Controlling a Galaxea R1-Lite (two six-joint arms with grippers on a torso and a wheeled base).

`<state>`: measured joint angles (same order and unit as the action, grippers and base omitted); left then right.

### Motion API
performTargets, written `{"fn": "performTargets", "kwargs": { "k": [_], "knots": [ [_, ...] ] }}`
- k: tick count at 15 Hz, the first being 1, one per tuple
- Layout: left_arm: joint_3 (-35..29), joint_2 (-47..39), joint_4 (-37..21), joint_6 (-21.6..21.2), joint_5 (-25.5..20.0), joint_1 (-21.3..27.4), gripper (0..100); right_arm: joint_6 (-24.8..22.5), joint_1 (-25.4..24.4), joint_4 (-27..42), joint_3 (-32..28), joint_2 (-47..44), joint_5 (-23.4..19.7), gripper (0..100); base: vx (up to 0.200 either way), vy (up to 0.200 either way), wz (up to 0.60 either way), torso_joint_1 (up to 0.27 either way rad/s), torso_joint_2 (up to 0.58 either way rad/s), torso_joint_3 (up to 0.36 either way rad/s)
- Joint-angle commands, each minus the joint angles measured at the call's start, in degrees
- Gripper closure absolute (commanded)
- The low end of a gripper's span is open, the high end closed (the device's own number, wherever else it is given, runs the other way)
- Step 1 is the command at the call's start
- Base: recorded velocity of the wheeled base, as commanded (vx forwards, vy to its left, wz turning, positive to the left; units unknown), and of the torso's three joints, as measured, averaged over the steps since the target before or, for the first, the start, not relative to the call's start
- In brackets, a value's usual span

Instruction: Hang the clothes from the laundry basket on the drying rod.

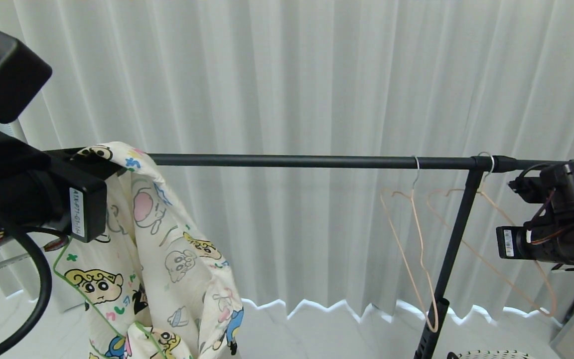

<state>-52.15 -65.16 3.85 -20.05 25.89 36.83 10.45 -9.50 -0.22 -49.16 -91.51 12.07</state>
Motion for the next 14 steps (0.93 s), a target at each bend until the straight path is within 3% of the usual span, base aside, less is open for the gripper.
{"fn": "performTargets", "kwargs": {
  "k": [1,5,10,14],
  "knots": [
    [0.3,0.3,0.1,0.0,0.0,0.0,100,0.0,-0.2,-0.3,0.9,3.0,0.7,100,0.0,0.0,0.0,0.0,0.0,0.0],
    [0.6,0.8,0.1,0.0,0.0,0.0,100,0.0,-0.3,-0.3,2.7,6.9,1.2,100,0.0,0.0,0.0,0.0,0.0,0.0],
    [2.1,2.8,0.1,-0.2,0.1,-0.1,100,-0.3,-1.8,-0.3,9.4,18.1,1.3,100,0.0,0.0,0.0,0.0,0.0,0.0],
    [2.1,2.8,0.1,-0.2,0.1,-0.1,100,-1.0,-1.7,0.4,15.8,28.0,1.3,100,-0.2,0.0,0.0,0.007,0.0,0.005]
  ]
}}
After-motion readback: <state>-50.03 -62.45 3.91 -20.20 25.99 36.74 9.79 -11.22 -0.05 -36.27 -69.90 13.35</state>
